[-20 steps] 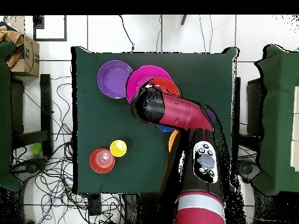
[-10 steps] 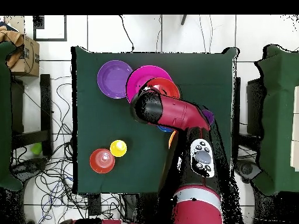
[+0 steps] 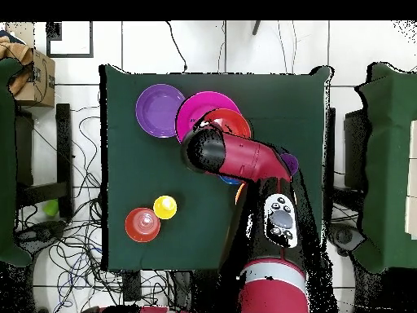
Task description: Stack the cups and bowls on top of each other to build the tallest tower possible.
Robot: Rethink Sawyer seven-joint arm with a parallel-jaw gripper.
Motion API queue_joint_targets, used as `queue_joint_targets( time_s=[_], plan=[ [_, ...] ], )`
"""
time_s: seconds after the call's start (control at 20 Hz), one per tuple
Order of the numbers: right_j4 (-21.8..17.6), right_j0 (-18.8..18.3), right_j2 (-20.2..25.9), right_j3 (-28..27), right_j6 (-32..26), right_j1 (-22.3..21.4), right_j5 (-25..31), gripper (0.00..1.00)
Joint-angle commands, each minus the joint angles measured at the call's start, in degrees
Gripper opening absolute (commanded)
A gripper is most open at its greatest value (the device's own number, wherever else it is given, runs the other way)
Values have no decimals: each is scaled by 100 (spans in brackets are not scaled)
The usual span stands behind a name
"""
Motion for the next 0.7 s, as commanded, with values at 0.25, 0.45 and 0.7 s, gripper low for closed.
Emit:
queue_joint_targets(
  time_s=[0.25, 0.45, 0.7],
  plan=[
    [82, 415, 257, -102, 817, 543, -74, 100],
    [142, 499, 200, -278, 866, 695, -97, 100],
    [214, 560, 163, -411, 865, 785, -76, 100]
  ],
)
